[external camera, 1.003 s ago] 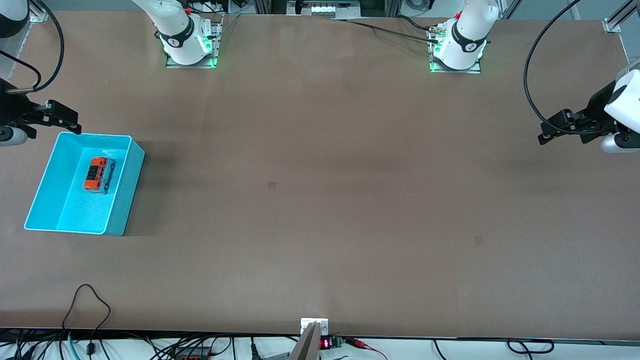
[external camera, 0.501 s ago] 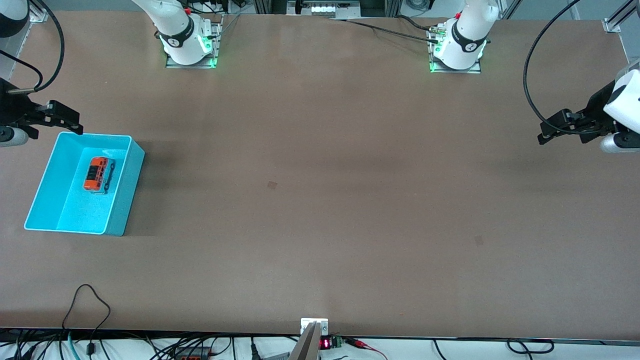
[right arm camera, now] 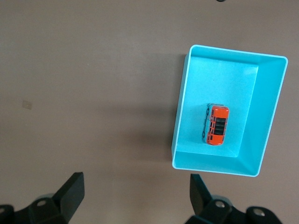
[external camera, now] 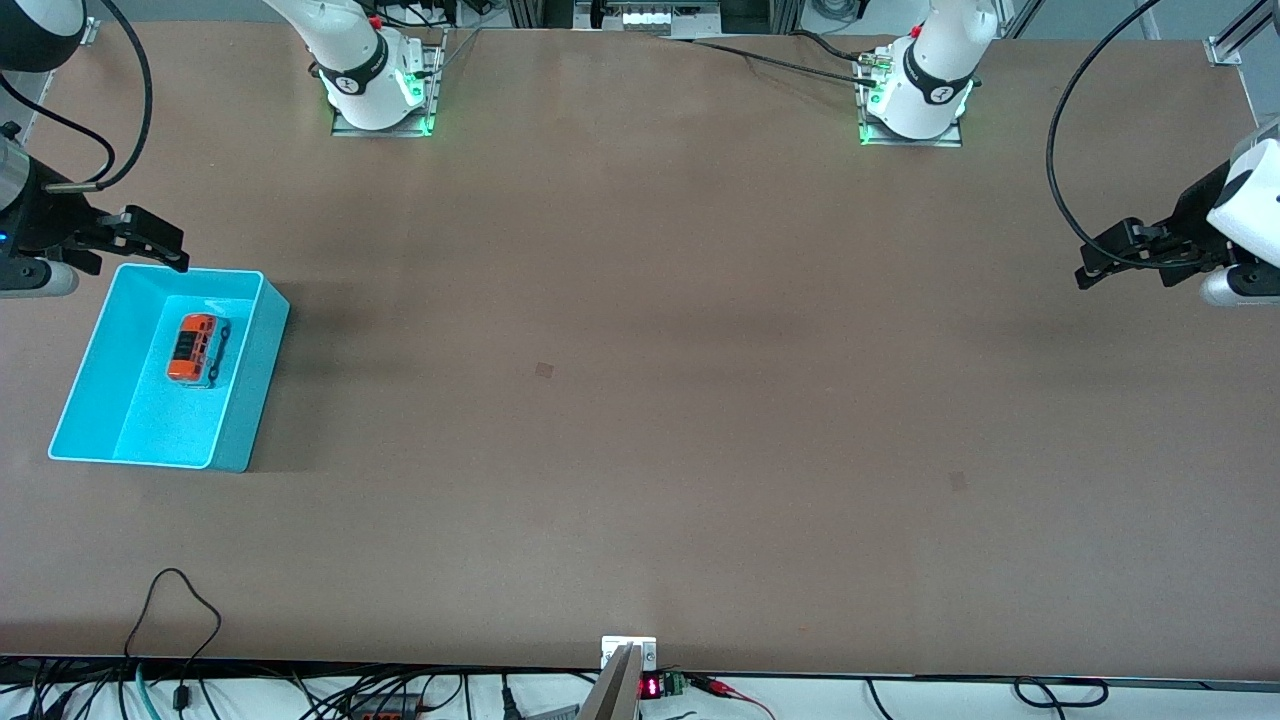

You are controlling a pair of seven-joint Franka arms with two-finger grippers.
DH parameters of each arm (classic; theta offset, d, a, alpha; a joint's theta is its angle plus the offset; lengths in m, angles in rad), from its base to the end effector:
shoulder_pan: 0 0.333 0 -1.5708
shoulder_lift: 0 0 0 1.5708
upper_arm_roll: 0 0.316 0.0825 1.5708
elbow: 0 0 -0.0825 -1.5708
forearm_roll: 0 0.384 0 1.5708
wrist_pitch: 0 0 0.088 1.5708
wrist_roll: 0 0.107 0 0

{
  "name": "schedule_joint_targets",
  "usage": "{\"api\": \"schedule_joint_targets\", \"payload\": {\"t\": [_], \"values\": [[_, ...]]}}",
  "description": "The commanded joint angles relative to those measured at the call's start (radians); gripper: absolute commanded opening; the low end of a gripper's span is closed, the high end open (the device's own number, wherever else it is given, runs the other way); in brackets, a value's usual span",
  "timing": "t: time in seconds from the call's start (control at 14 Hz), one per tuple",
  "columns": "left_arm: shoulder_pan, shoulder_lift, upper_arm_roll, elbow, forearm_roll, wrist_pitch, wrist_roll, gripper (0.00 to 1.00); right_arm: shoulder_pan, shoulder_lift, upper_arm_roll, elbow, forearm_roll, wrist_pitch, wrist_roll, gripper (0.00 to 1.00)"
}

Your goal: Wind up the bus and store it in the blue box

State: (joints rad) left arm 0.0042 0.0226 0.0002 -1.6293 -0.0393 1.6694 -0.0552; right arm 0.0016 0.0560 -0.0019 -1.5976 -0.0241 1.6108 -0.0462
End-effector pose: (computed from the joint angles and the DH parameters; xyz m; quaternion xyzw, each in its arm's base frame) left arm 0.5689 -0.0013 0.5928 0.9993 0.0316 0.0082 0.0198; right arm 0.5729 -0.0026 0.5837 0.9994 0.0237 -0.0217 0.0116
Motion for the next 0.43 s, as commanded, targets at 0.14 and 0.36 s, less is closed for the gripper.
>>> {"api": "schedule_joint_targets", "payload": {"t": [0.14,0.36], "values": [[0.002,-0.003,-0.003,0.012,0.018,-0.014,0.008,1.0,-0.015,0.007,0.003,0.022,0.007,-0.022,0.011,1.0],[0.002,-0.004,-0.002,0.012,0.018,-0.013,0.008,1.0,-0.017,0.007,0.003,0.022,0.009,-0.023,0.009,1.0]]}}
